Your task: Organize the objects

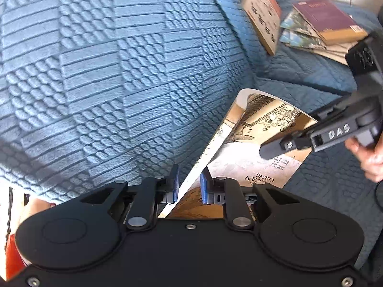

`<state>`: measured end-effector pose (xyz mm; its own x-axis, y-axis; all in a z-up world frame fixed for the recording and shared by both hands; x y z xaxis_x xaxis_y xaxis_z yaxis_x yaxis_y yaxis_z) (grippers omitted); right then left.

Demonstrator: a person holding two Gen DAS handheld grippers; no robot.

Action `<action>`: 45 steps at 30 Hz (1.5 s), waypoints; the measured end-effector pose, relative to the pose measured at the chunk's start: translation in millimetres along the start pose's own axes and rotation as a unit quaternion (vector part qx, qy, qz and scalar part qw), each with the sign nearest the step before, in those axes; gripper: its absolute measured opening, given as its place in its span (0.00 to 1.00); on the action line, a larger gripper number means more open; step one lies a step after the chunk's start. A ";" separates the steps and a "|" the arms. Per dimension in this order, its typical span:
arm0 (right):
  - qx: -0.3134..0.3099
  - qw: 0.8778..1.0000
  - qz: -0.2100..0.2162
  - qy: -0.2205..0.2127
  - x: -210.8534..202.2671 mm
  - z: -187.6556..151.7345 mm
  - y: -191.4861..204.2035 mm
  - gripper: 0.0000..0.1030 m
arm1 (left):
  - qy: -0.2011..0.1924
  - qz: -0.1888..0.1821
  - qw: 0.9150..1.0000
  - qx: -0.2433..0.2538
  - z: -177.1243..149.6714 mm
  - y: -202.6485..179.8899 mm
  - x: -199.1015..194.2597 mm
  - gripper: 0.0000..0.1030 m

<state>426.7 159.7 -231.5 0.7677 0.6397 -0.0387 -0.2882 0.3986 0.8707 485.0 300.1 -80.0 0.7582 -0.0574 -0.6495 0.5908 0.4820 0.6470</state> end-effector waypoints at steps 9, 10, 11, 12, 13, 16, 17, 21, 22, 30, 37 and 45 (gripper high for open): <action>0.014 0.999 -0.030 0.011 43.6 -20.2 -14.3 0.37 | -0.012 -0.002 1.000 -0.023 -6.2 4.0 4.1 0.16; 0.021 0.999 -0.031 0.011 49.2 -24.8 -14.4 0.37 | -0.012 -0.001 1.000 -0.027 -5.7 4.3 3.3 0.16; 0.023 0.999 -0.032 0.010 55.6 -28.0 -12.4 0.37 | -0.012 0.001 0.999 -0.031 -4.6 5.4 4.1 0.16; 0.021 0.999 -0.037 0.012 70.0 -33.9 -7.7 0.37 | -0.011 0.001 0.999 -0.034 -3.4 6.4 4.9 0.16; 0.017 0.999 -0.042 0.018 76.4 -37.5 -4.6 0.37 | -0.010 0.001 0.999 -0.037 -2.9 7.5 4.9 0.16; 0.006 0.998 -0.053 0.032 90.1 -40.0 1.5 0.32 | -0.005 0.006 0.999 -0.042 -1.0 8.5 4.9 0.16; 0.005 0.998 -0.060 0.035 91.9 -37.6 1.0 0.24 | -0.005 0.006 0.999 -0.042 -0.9 8.7 4.3 0.16; -0.006 0.997 -0.060 0.045 89.2 -16.7 5.5 0.16 | -0.002 0.021 0.998 -0.060 -0.3 14.0 -1.6 0.16; -0.016 0.997 -0.057 0.046 87.2 -11.9 11.3 0.14 | -0.003 0.027 0.997 -0.067 0.3 16.6 -3.8 0.16; -0.074 0.996 -0.041 0.026 46.1 27.5 63.8 0.13 | -0.016 0.032 0.989 -0.144 10.8 31.0 -40.2 0.16; -0.119 0.990 -0.048 0.058 -5.3 55.2 101.3 0.13 | -0.028 0.010 0.974 -0.226 25.7 16.5 -81.2 0.17; -0.146 0.979 -0.079 0.117 -89.6 85.8 122.3 0.13 | -0.036 -0.025 0.954 -0.295 40.9 -42.4 -128.8 0.17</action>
Point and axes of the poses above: each gripper's, at about its wrist camera, not at the fingertips, and x roughly the way its jaws point, y to its left, z to its top, the point moved 2 cm from there along x, roughly the way its jaws point, and after that the axes turned 12 degrees about z, right-handed, at the moved point
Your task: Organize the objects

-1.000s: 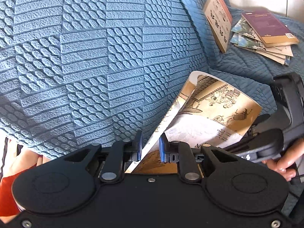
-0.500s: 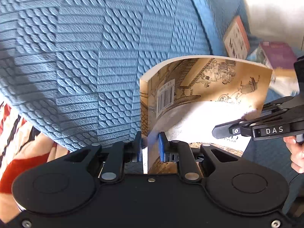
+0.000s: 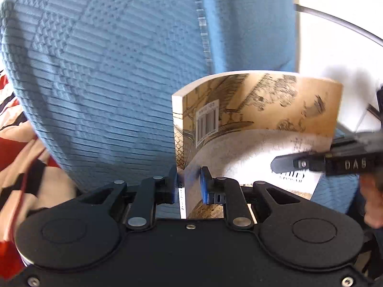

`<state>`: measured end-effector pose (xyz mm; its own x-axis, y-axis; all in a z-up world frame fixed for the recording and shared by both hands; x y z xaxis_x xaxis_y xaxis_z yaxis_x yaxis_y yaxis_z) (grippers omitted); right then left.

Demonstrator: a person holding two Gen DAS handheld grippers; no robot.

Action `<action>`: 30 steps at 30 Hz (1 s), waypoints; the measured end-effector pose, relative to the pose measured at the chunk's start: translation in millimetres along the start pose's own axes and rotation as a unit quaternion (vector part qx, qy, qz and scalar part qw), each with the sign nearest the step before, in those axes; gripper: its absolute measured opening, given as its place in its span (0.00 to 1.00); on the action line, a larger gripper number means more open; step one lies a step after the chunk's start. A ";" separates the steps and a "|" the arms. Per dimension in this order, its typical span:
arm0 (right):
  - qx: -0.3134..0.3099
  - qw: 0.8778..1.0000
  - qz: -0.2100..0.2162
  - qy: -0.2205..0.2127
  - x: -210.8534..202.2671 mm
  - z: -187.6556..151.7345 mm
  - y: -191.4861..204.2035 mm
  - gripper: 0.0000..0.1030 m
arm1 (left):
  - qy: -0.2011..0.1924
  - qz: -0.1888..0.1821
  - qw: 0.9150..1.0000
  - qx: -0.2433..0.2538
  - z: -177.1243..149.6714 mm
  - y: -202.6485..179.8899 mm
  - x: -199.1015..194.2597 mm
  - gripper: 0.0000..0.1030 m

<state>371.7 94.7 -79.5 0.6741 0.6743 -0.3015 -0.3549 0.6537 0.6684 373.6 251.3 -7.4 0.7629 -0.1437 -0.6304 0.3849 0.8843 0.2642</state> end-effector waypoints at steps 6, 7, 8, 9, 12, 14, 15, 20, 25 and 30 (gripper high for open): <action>-0.010 0.998 -0.017 0.055 -51.1 -1.5 10.3 0.13 | 0.020 -0.032 0.999 -0.021 -14.1 -38.7 -36.4 0.17; -0.010 0.998 -0.017 0.060 -58.5 -3.3 11.2 0.13 | 0.024 -0.035 0.999 -0.024 -15.6 -42.3 -42.6 0.17; -0.008 0.998 -0.017 0.066 -66.3 -6.7 12.9 0.13 | 0.031 -0.038 0.998 -0.033 -16.6 -44.9 -47.4 0.17; -0.007 0.997 -0.017 0.071 -73.0 -9.3 15.3 0.13 | 0.036 -0.043 0.998 -0.043 -18.2 -47.2 -52.2 0.17; -0.003 0.996 -0.021 0.090 -84.6 -11.1 20.7 0.13 | 0.046 -0.055 0.995 -0.063 -26.5 -50.9 -64.0 0.16; -0.004 0.994 -0.023 0.106 -91.7 -12.7 24.5 0.13 | 0.054 -0.066 0.993 -0.085 -33.8 -50.1 -68.0 0.16; -0.003 0.993 -0.025 0.114 -93.3 -13.6 25.4 0.13 | 0.058 -0.069 0.991 -0.094 -37.4 -50.1 -68.3 0.16; 0.006 0.988 -0.043 0.148 -91.6 -20.7 16.9 0.13 | 0.071 -0.066 0.987 -0.128 -57.2 -50.9 -68.3 0.13; 0.027 0.980 -0.071 0.186 -74.4 -30.0 -5.2 0.14 | 0.081 -0.056 0.983 -0.152 -71.8 -43.8 -50.1 0.00; 0.037 0.978 -0.083 0.190 -51.9 -26.6 -34.3 0.12 | 0.098 -0.047 0.980 -0.167 -85.5 -38.3 -12.9 0.00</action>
Point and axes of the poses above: each gripper's, at about its wrist camera, not at the fingertips, and x roughly the way its jaws point, y to its left, z to its top, the point moved 2 cm from there along x, roughly the way its jaws point, and after that the axes turned 12 degrees about z, right-handed, at the moved point
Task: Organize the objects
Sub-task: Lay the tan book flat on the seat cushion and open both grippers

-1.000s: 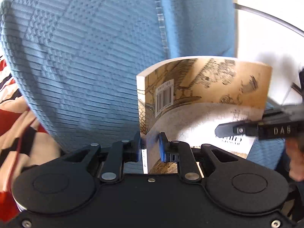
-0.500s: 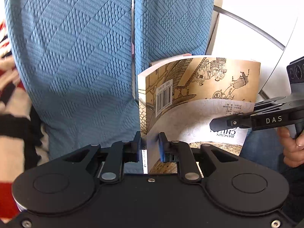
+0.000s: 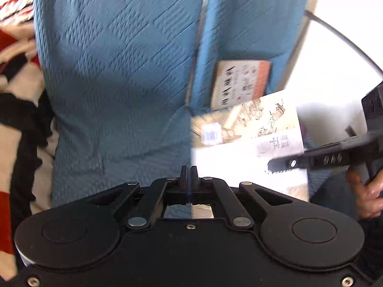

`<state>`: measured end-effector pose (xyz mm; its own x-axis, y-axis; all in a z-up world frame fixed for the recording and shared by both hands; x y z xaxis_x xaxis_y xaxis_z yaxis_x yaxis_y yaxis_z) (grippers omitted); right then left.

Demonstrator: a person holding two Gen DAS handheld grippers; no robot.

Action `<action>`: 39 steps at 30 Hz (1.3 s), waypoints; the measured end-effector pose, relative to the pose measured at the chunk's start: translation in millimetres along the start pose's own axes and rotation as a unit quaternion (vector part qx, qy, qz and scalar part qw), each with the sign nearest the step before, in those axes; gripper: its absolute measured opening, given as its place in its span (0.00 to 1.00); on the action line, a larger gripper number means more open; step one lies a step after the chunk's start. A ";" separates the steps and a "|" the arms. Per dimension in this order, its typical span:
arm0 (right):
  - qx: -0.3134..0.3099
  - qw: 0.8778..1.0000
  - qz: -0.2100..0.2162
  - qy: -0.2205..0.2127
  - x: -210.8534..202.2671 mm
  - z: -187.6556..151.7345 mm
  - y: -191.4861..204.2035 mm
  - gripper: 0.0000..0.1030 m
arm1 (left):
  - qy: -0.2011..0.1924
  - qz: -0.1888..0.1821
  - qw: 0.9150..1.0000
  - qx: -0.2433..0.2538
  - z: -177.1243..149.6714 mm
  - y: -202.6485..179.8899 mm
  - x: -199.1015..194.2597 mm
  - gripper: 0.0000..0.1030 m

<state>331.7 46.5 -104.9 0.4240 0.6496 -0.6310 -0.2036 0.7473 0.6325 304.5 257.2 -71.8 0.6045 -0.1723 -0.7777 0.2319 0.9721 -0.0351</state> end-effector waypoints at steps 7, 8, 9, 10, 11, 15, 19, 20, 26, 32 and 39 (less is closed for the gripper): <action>-0.004 0.999 -0.020 0.033 45.5 24.2 -49.2 0.12 | 0.044 -0.022 0.999 -0.018 -21.3 13.9 59.0 0.00; -0.020 0.999 -0.022 0.040 52.2 27.7 -51.0 0.11 | 0.045 -0.023 0.999 -0.013 -23.6 12.1 61.3 0.00; -0.036 0.998 -0.021 0.046 58.7 30.0 -51.8 0.10 | 0.044 -0.021 0.999 -0.011 -25.5 10.5 62.9 0.00; -0.047 0.998 -0.018 0.049 64.3 32.3 -52.7 0.10 | 0.043 -0.020 0.999 -0.011 -26.7 9.0 63.9 0.00; -0.056 0.997 -0.017 0.050 70.2 34.5 -53.5 0.10 | 0.043 -0.021 0.999 -0.013 -26.3 7.3 64.1 0.00; -0.067 0.996 -0.030 0.057 95.1 38.6 -59.1 0.10 | 0.036 -0.001 0.999 -0.029 -20.3 7.3 66.8 0.00; -0.063 0.996 -0.034 0.056 106.5 36.2 -64.5 0.10 | 0.035 0.005 0.999 -0.042 -13.6 8.7 69.0 0.00; -0.060 0.996 -0.033 0.055 106.7 36.0 -66.3 0.10 | 0.034 0.006 0.998 -0.043 -12.0 8.5 68.5 0.00; -0.051 0.996 -0.045 0.053 107.8 34.1 -73.3 0.19 | 0.032 0.013 0.998 -0.051 -9.6 5.3 61.4 0.01; -0.041 0.994 -0.093 0.037 91.3 37.9 -72.2 0.45 | 0.024 0.016 0.998 -0.057 -10.3 -2.1 41.6 0.03; -0.066 0.995 -0.066 -0.039 23.9 37.1 -36.7 0.44 | -0.002 0.016 0.998 -0.059 -6.0 -21.8 8.2 0.06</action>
Point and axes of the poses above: each gripper's, at about its wrist camera, not at the fingertips, and x roughly the way its jaws point, y to its left, z to its top, the point moved 2 cm from there along x, roughly the way its jaws point, and after that the axes turned 12 degrees about z, right-handed, at the moved point
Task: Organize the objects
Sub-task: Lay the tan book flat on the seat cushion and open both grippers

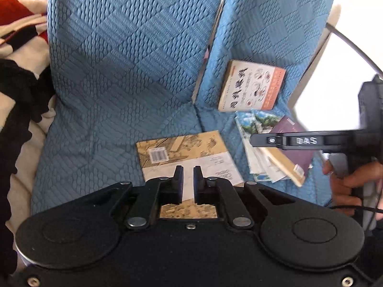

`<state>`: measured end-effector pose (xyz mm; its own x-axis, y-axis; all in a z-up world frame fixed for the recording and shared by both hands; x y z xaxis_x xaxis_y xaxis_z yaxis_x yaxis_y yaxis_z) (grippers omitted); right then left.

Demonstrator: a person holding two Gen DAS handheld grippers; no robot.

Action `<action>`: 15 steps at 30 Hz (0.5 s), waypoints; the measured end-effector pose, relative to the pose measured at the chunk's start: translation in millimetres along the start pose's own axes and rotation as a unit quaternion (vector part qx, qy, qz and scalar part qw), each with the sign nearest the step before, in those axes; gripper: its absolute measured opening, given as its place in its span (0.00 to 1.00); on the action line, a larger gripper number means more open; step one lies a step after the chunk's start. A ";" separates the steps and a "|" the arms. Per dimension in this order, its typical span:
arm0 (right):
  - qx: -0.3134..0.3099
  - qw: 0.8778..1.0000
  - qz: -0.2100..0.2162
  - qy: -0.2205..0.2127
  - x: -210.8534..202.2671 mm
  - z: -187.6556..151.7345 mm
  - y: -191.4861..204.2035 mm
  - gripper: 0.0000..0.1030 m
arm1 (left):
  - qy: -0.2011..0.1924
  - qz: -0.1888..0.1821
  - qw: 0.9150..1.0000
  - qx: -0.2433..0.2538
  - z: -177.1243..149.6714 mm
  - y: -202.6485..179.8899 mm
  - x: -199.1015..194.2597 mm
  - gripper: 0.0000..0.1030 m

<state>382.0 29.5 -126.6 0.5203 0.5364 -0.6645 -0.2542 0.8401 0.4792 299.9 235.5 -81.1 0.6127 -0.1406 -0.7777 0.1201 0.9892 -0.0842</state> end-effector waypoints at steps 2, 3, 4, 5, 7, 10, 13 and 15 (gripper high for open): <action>-0.011 1.000 0.001 -0.021 -23.5 -0.2 10.3 0.44 | -0.010 -0.001 1.000 -0.003 1.5 -7.4 -11.7 0.07; -0.017 0.999 0.002 -0.032 -35.7 -0.7 15.9 0.44 | -0.017 -0.001 1.000 -0.003 2.1 -11.7 -17.9 0.07; -0.022 0.999 0.003 -0.043 -47.9 -1.8 20.0 0.44 | -0.023 -0.002 1.000 0.000 2.4 -16.5 -24.3 0.07; -0.025 0.998 0.003 -0.054 -60.2 -4.2 24.2 0.44 | -0.030 -0.002 1.000 0.001 2.0 -21.3 -31.0 0.07; -0.029 0.997 0.002 -0.073 -82.0 -9.6 29.4 0.44 | -0.044 -0.005 0.999 -0.002 1.0 -30.2 -44.6 0.08; -0.038 0.994 -0.003 -0.099 -113.7 -21.5 37.0 0.44 | -0.055 -0.023 0.998 -0.031 -2.7 -37.6 -60.8 0.08; -0.045 0.992 -0.009 -0.118 -139.9 -35.8 42.1 0.44 | -0.061 -0.038 0.997 -0.037 -11.8 -49.5 -73.0 0.08; -0.054 0.990 -0.017 -0.130 -155.0 -46.6 46.0 0.44 | -0.061 -0.048 0.996 -0.045 -19.0 -55.9 -80.2 0.08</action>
<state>251.7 -11.3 -28.2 0.7190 0.4809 -0.5018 -0.3113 0.8683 0.3862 229.2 192.3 -25.9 0.6928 -0.2329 -0.6825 0.1152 0.9700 -0.2141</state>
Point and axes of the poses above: each gripper's, at about its wrist camera, not at the fingertips, and x roughly the way its jaws point, y to its left, z to its top, the point moved 2 cm from there along x, roughly the way its jaws point, and after that the axes turned 12 degrees about z, right-handed, at the moved point
